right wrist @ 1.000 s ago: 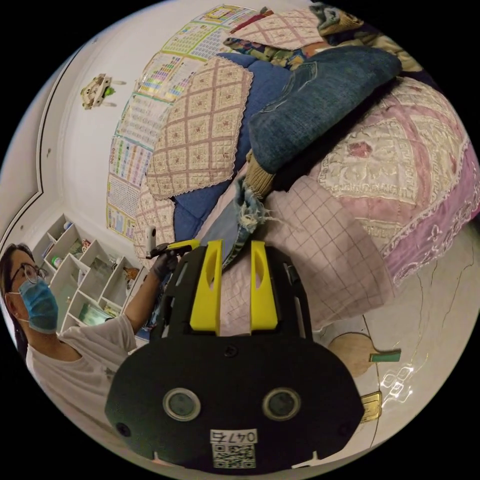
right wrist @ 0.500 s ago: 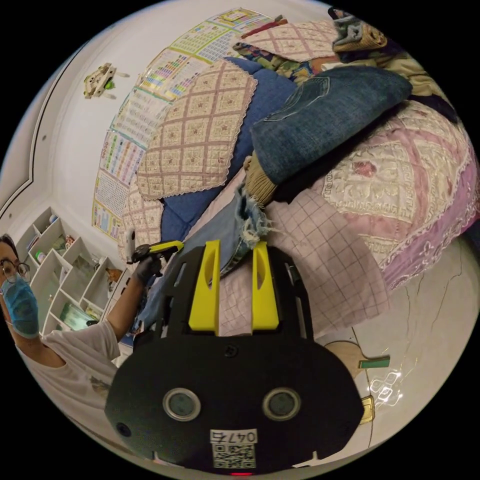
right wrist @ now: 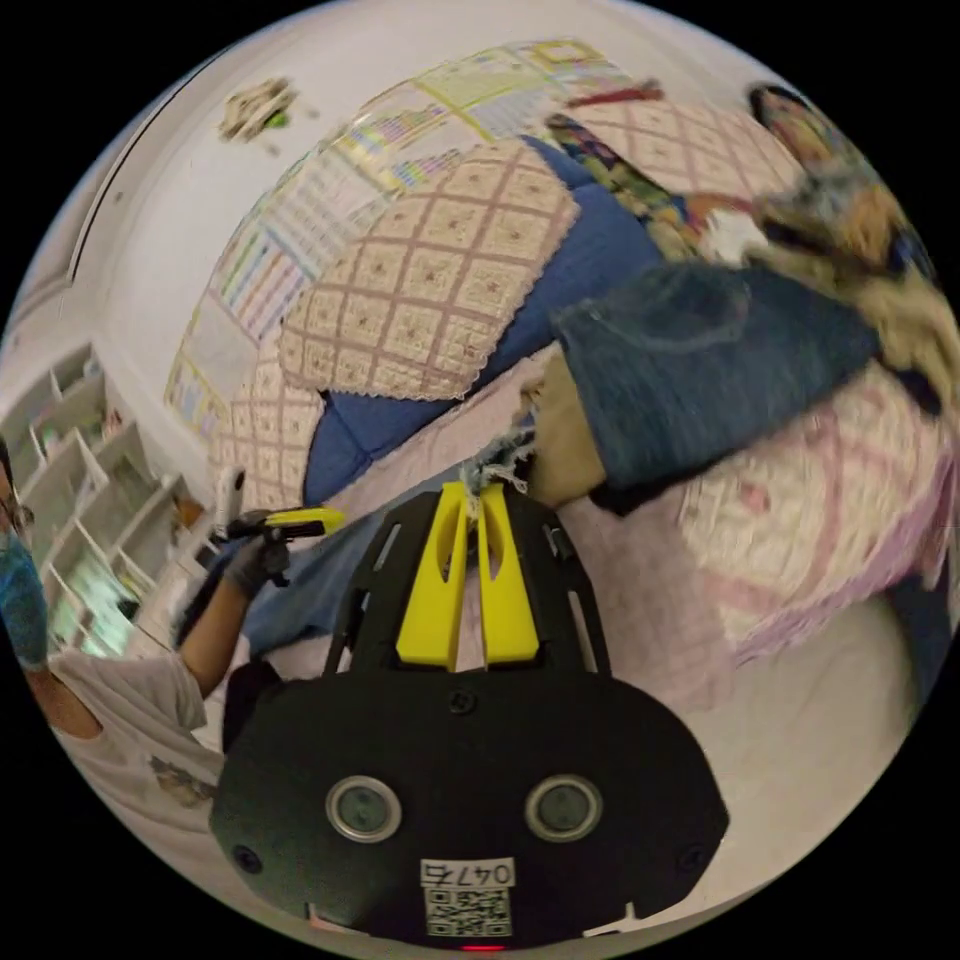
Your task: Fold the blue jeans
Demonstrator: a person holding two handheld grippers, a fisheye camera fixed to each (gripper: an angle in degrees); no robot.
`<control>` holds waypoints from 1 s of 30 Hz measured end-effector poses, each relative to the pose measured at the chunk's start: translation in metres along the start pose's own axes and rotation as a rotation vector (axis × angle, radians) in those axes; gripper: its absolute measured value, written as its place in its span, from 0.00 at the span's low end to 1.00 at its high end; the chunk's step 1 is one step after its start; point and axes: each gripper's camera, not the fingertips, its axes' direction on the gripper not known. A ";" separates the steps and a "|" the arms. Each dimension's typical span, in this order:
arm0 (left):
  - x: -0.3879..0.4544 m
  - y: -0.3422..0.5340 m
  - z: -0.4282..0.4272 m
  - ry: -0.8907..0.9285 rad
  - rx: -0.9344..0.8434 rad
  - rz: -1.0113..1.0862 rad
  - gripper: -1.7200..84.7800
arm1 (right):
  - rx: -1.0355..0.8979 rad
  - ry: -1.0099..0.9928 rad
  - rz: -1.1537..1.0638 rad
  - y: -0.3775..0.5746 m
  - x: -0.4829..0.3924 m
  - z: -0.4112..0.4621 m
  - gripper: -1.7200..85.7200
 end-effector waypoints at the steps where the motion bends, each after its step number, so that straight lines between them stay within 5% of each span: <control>1: 0.008 0.008 -0.002 0.002 0.004 0.018 0.10 | -0.012 0.055 -0.086 -0.008 -0.023 0.002 0.01; 10: 0.050 0.118 0.058 -0.058 -0.173 0.045 0.09 | -0.114 0.047 0.205 0.048 -0.019 0.096 0.01; 16: 0.061 0.151 0.081 -0.092 -0.178 -0.020 0.05 | -0.063 0.113 0.094 0.048 -0.107 0.130 0.01; 20: 0.094 0.181 0.092 0.162 0.004 0.020 0.04 | -0.050 0.136 0.027 0.050 -0.168 0.159 0.01; 23: 0.116 0.207 0.165 0.041 -0.181 0.064 0.04 | -0.036 0.085 -0.004 0.055 -0.214 0.184 0.01; 28: 0.101 0.271 0.158 0.160 -0.056 -0.001 0.04 | 0.006 -0.017 -0.195 0.067 -0.332 0.229 0.01; 30: 0.075 0.333 0.119 0.213 0.142 -0.121 0.05 | 0.000 -0.084 -0.286 0.078 -0.384 0.254 0.01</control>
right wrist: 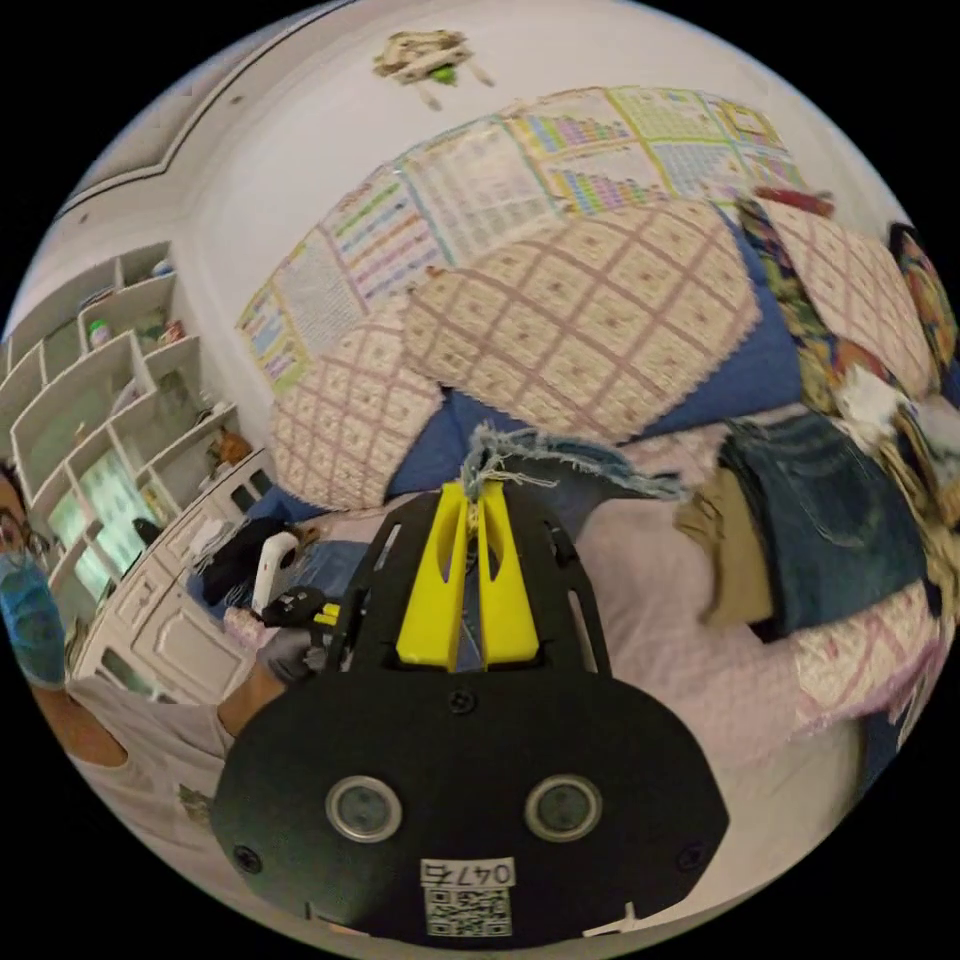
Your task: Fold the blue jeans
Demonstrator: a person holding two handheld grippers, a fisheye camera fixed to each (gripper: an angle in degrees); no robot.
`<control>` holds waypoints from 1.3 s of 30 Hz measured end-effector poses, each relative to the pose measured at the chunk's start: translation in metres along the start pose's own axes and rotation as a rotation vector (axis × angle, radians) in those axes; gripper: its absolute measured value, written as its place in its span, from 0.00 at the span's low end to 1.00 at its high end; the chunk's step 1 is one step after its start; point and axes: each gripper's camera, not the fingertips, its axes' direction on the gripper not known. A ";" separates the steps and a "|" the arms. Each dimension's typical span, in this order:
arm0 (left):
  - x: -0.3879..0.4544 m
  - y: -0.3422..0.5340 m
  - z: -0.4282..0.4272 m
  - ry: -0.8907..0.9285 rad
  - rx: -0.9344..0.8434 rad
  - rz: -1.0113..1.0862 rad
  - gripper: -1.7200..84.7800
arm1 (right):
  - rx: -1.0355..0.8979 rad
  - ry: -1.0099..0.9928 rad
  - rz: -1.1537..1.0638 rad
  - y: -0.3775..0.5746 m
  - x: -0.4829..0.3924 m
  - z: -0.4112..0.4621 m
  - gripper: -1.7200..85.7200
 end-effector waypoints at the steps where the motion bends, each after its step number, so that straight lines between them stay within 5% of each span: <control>1: -0.007 0.016 -0.013 0.005 0.043 -0.032 0.05 | -0.015 -0.043 -0.056 0.000 -0.034 0.024 0.01; 8: -0.082 0.278 -0.109 -0.140 0.418 -0.453 0.07 | -0.219 -0.283 -0.209 0.072 -0.200 0.223 0.01; 15: -0.120 0.495 -0.091 -0.191 0.498 -0.789 0.07 | -0.541 -0.300 -0.211 0.193 -0.267 0.406 0.03; 23: -0.146 0.575 -0.011 -0.159 0.477 -0.824 0.10 | -0.550 -0.511 -0.319 0.220 -0.318 0.454 0.08; 34: -0.203 0.652 0.022 -0.285 0.797 -1.021 0.13 | -0.581 -0.229 -0.565 0.204 -0.387 0.585 0.07; 39: -0.206 0.618 0.071 -0.167 0.664 -0.768 0.10 | -0.637 -0.220 -0.585 0.205 -0.395 0.664 0.08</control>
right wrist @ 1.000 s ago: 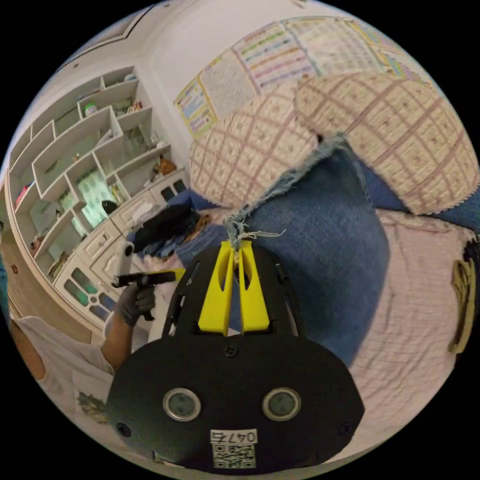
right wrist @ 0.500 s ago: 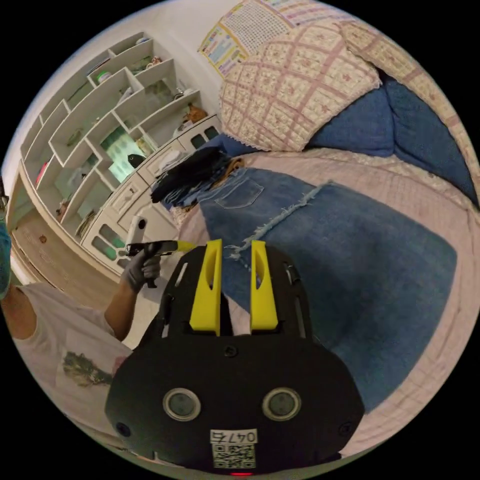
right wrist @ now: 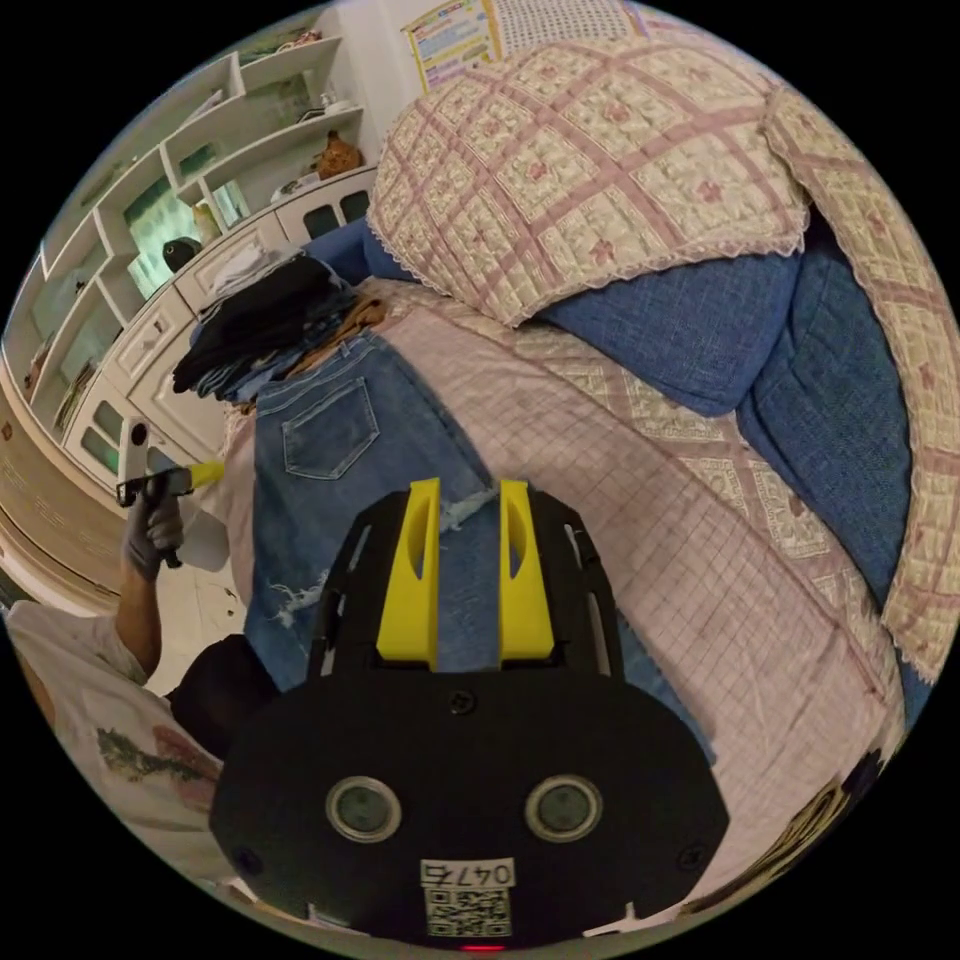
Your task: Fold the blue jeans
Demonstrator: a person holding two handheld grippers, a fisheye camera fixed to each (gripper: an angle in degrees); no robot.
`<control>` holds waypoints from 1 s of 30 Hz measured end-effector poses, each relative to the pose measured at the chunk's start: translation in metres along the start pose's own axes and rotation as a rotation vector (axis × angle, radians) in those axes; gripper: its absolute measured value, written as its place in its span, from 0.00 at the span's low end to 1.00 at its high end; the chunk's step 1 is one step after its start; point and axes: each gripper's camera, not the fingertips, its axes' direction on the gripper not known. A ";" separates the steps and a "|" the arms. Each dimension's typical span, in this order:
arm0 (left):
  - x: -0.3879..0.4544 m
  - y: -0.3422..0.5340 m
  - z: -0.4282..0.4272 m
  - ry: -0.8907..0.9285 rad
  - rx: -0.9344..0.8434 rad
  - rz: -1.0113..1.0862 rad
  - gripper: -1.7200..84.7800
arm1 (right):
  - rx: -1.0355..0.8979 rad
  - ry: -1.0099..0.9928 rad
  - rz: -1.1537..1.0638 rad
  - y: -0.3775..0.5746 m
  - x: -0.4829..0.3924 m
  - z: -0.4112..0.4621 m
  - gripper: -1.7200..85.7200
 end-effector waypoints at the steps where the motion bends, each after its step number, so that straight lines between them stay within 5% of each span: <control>1: 0.006 0.002 0.014 0.018 -0.047 0.030 0.10 | -0.024 -0.030 0.003 -0.004 0.006 0.013 0.08; 6: 0.041 0.018 0.133 0.120 -0.312 0.174 0.15 | -0.024 -0.186 -0.069 0.011 -0.022 0.036 0.08; 11: 0.018 0.019 0.198 0.110 -0.330 0.067 0.15 | 0.033 -0.089 -0.220 0.077 -0.112 0.050 0.09; 22: 0.031 0.050 0.293 -0.056 -0.468 0.160 0.10 | 0.059 0.021 -0.200 0.121 -0.166 0.109 0.10; 30: 0.013 0.057 0.317 0.071 -0.435 0.119 0.01 | 0.013 0.219 -0.336 0.108 -0.202 0.164 0.09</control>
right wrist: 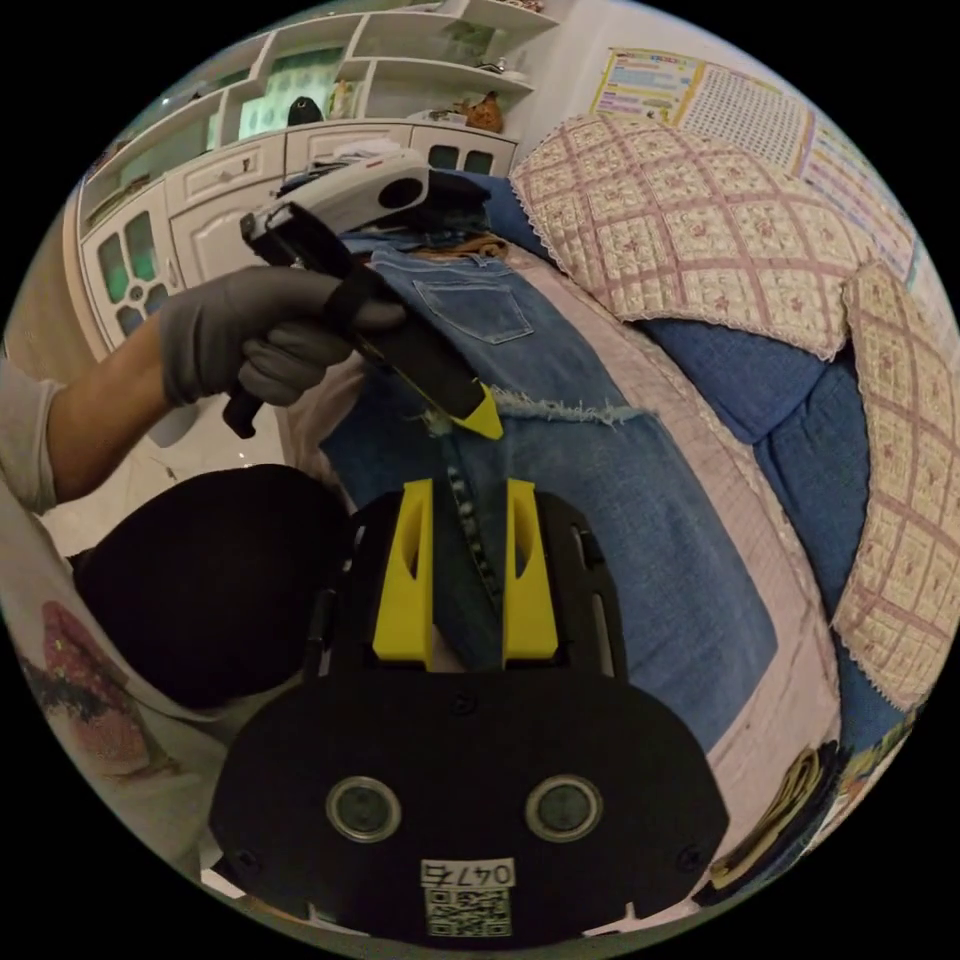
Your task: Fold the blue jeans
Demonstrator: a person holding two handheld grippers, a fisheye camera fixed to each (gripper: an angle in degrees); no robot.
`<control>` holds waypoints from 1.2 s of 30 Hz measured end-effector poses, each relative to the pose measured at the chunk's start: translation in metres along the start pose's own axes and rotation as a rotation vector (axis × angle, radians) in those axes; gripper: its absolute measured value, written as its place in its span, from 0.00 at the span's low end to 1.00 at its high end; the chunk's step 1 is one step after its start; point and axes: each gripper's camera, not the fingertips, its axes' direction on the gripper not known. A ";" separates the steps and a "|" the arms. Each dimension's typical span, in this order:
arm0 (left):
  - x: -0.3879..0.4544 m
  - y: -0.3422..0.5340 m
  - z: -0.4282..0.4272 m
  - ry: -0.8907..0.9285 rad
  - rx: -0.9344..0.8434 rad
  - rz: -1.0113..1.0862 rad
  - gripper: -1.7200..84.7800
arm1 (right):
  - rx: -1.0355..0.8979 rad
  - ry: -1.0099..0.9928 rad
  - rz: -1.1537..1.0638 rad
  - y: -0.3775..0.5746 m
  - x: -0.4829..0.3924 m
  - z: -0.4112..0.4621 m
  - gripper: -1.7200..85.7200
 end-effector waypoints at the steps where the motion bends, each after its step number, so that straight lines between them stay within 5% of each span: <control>1: -0.001 0.000 0.001 0.014 0.005 0.000 0.01 | -0.003 0.037 -0.007 -0.002 -0.003 0.004 0.08; 7: -0.006 0.005 0.010 0.083 0.042 -0.003 0.01 | 0.042 0.220 0.006 -0.006 -0.015 0.011 0.01; 20: -0.066 0.074 0.016 0.090 0.051 -0.095 0.09 | -0.070 -0.074 -0.006 -0.012 0.003 0.058 0.06; 25: -0.082 0.139 -0.055 0.020 0.270 -0.117 0.12 | 0.061 -0.176 0.067 -0.014 0.054 0.030 0.07; 30: -0.141 0.197 -0.145 -0.144 0.600 -0.386 0.15 | -0.024 -0.076 0.020 -0.061 0.102 0.061 0.05; 36: -0.185 0.207 -0.182 -0.226 0.681 -0.497 0.16 | -0.045 -0.109 -0.131 -0.116 0.152 0.133 0.05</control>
